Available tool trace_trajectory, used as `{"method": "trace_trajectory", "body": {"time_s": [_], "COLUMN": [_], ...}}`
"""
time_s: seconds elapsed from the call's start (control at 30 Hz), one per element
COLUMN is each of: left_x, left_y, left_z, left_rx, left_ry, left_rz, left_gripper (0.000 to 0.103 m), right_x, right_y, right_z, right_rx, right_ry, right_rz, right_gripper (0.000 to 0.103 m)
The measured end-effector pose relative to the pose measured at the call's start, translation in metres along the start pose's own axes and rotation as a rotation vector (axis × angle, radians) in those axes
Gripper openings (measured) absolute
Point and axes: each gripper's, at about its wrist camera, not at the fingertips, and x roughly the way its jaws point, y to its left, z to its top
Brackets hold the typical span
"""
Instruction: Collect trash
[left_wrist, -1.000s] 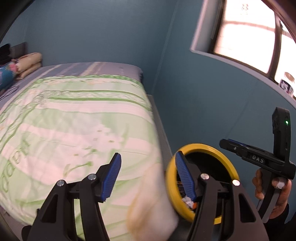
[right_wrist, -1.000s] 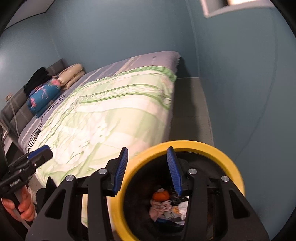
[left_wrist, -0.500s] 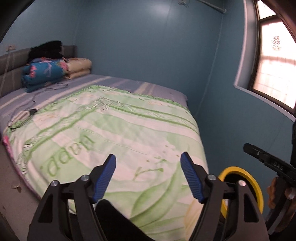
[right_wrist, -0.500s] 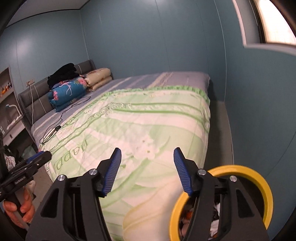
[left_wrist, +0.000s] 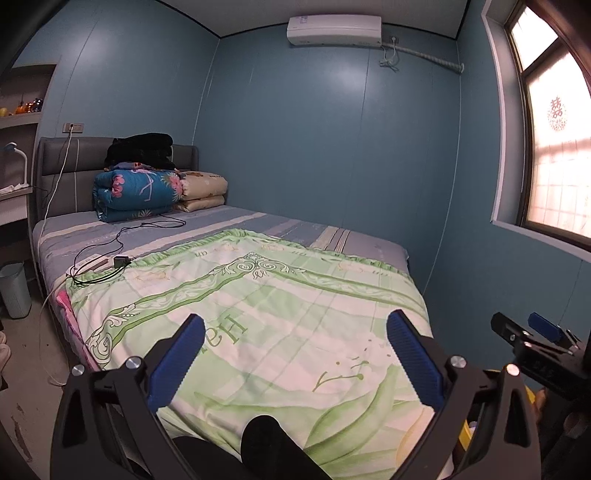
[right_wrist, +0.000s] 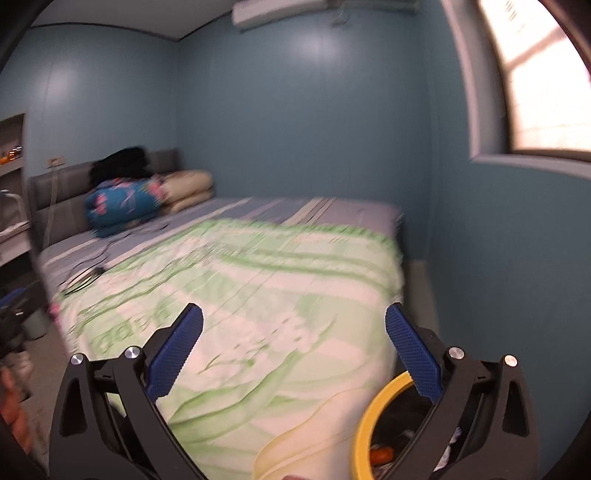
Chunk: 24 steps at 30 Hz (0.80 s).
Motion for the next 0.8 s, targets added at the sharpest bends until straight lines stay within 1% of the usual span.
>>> {"method": "trace_trajectory", "body": {"time_s": [0.13,0.23,0.3,0.5,0.8], "left_x": [-0.018,-0.027,-0.031,-0.037,-0.045], "left_y": [-0.003,-0.008,-0.009,-0.013,-0.02], "left_z": [0.002,0.004,0.005,0.006,0.005], "left_rx": [-0.005,0.008,0.01,0.014,0.028], "left_ry": [-0.031,-0.052,-0.063,-0.064,-0.081], "left_rz": [0.016,0.02,0.027,0.012,-0.006], "left_gripper": [0.095,0.095,0.095,0.095,0.095], "right_x": [-0.019,-0.027,-0.03,-0.027,-0.027], "right_y": [-0.001,-0.002,-0.004,-0.003,-0.002], "right_z": [0.001,0.003,0.003,-0.004,-0.007], "right_rx": [0.021,0.023,0.034,0.041,0.053], "right_ry": [-0.095,-0.129,-0.125,-0.07,-0.06], "right_rz": [-0.007,-0.021,-0.01,0.021,0.024], "right_gripper": [0.095,0.095,0.095,0.095,0.095]}}
